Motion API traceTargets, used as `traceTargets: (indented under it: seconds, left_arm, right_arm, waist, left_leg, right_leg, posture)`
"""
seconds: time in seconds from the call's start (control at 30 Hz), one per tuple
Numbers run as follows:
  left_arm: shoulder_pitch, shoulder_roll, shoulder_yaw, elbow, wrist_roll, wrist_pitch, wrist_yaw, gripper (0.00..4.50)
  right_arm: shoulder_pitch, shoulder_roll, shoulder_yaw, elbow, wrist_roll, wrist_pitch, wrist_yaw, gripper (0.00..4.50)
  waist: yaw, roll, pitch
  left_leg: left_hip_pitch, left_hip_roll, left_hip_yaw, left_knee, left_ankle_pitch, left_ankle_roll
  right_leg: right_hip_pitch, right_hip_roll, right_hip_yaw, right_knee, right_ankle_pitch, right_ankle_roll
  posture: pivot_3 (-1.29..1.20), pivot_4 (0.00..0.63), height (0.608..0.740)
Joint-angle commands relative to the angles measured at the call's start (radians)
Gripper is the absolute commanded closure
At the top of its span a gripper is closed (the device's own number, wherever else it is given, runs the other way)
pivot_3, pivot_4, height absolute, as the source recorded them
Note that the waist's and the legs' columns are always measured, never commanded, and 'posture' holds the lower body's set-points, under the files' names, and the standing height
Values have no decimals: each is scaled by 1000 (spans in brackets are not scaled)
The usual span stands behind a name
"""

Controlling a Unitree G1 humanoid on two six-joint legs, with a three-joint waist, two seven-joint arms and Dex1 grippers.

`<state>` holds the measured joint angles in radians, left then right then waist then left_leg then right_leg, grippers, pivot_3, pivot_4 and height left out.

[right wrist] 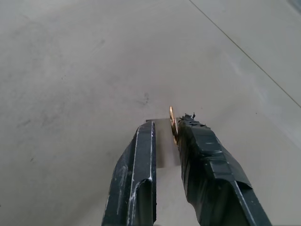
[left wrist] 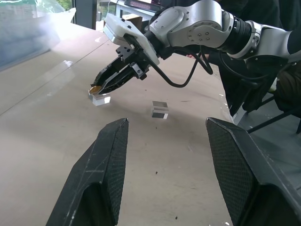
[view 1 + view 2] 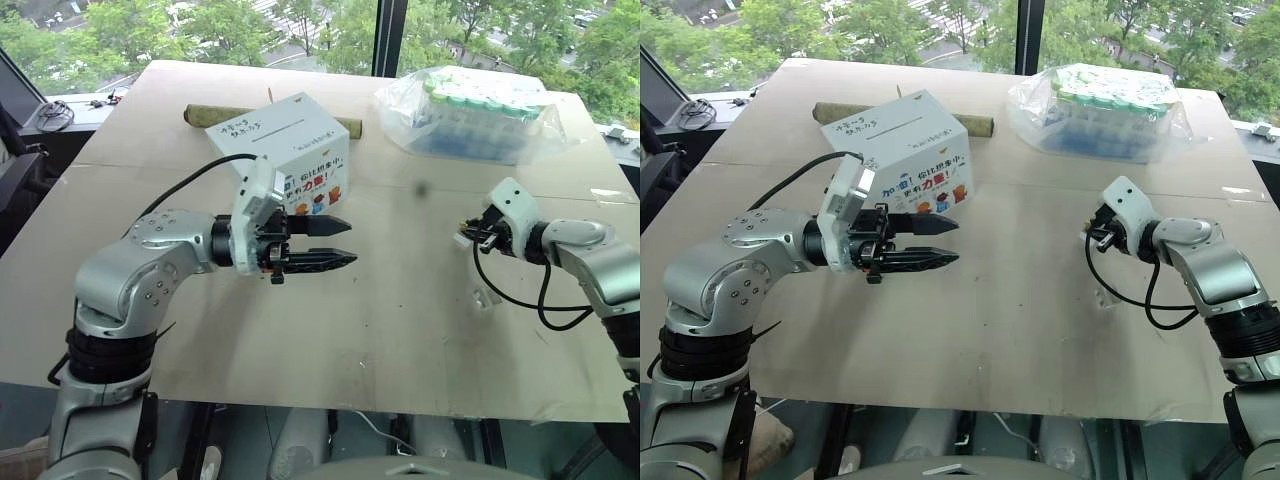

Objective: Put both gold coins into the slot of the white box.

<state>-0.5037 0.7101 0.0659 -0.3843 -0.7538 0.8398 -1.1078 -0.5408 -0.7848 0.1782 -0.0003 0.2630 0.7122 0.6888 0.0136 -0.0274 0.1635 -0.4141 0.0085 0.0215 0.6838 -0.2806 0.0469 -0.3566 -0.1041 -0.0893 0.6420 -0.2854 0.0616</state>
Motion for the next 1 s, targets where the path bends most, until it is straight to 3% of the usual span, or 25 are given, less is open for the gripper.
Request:
traceTargets:
  seconds: [0.03, 0.33, 0.43, 0.8, 1.0]
  left_arm:
    - [0, 12, 1, -37, -23, -19, -1, 1845]
    - [-4, 8, -5, -33, -21, -17, 3, 1845]
    - [-6, 9, -6, -31, -22, -17, 4, 1845]
    - [-10, -7, -10, -14, -24, -17, 20, 1845]
    - [-36, -58, 5, 34, -69, 23, 80, 1845]
  right_arm:
    - [-22, 0, -49, -11, -14, -6, 6, 3652]
    - [-27, 14, -60, 9, -36, -14, 0, 3652]
    - [-27, 19, -65, 12, -44, -15, 1, 4479]
    - [-27, 30, -104, -13, -34, 13, 3, 4479]
    - [-41, 58, -241, -85, 95, 143, 0, 4479]
  waist:
    - [0, 0, 0]
    - [0, 0, 0]
    - [0, 0, 0]
    - [0, 0, 0]
    - [0, 0, 0]
  left_leg:
    - [0, 0, 0, 0, 0, 0]
    - [0, 0, 0, 0, 0, 0]
    - [0, 0, 0, 0, 0, 0]
    - [0, 0, 0, 0, 0, 0]
    - [0, 0, 0, 0, 0, 0]
  right_leg:
    - [0, 0, 0, 0, 0, 0]
    - [0, 0, 0, 0, 0, 0]
    - [0, 0, 0, 0, 0, 0]
    - [0, 0, 0, 0, 0, 0]
    - [0, 0, 0, 0, 0, 0]
  posture:
    - [0, 150, 740]
    - [0, 150, 740]
    - [0, 150, 740]
    - [0, 150, 740]
    - [0, 150, 740]
